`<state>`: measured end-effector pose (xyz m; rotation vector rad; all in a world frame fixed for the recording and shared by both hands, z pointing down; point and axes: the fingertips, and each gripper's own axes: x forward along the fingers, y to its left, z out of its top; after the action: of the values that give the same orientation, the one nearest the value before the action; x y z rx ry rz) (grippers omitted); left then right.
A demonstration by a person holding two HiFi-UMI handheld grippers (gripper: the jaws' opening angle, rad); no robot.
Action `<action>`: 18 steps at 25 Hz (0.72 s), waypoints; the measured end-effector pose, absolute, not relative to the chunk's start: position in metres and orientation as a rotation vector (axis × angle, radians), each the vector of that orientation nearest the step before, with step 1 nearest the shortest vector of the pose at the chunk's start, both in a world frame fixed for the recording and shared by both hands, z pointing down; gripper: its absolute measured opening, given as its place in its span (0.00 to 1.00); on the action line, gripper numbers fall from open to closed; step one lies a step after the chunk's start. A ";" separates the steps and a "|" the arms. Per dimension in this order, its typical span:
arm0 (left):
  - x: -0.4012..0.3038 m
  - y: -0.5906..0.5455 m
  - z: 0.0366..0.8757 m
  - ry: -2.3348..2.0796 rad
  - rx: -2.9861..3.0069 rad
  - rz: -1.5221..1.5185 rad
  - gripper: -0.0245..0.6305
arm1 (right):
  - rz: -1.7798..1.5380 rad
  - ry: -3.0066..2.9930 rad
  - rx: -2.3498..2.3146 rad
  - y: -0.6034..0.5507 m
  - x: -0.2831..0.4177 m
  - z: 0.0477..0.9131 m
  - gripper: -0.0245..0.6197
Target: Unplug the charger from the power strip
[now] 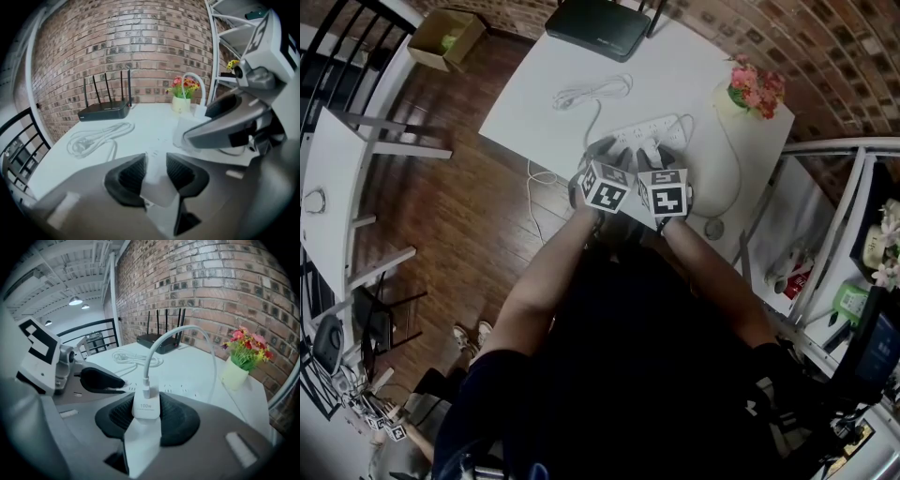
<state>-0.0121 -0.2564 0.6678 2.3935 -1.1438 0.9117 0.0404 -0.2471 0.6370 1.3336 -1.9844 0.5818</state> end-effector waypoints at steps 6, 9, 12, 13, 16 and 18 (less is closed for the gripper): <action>-0.013 -0.258 0.669 -1.166 2.367 0.885 0.25 | 0.586 -2.079 1.364 -0.250 0.036 0.611 0.26; -0.016 -0.258 0.664 -1.153 2.338 0.849 0.26 | 0.718 -2.135 1.388 -0.247 0.041 0.607 0.26; -0.021 -0.259 0.639 -1.210 2.356 0.711 0.26 | 0.843 -2.216 1.424 -0.245 0.051 0.595 0.26; -0.025 -0.256 0.630 -1.226 2.353 0.678 0.26 | 0.889 -2.237 1.442 -0.245 0.055 0.590 0.26; -0.034 -0.240 0.611 -1.233 2.325 0.586 0.26 | 1.038 -2.276 1.511 -0.241 0.074 0.577 0.26; -0.037 -0.228 0.600 -1.221 2.312 0.520 0.25 | 1.134 -2.273 1.566 -0.237 0.091 0.573 0.26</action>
<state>-0.0372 -0.2280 0.6004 2.3118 -1.2209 0.5198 0.0913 -0.2366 0.5732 1.5661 -2.2730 1.1338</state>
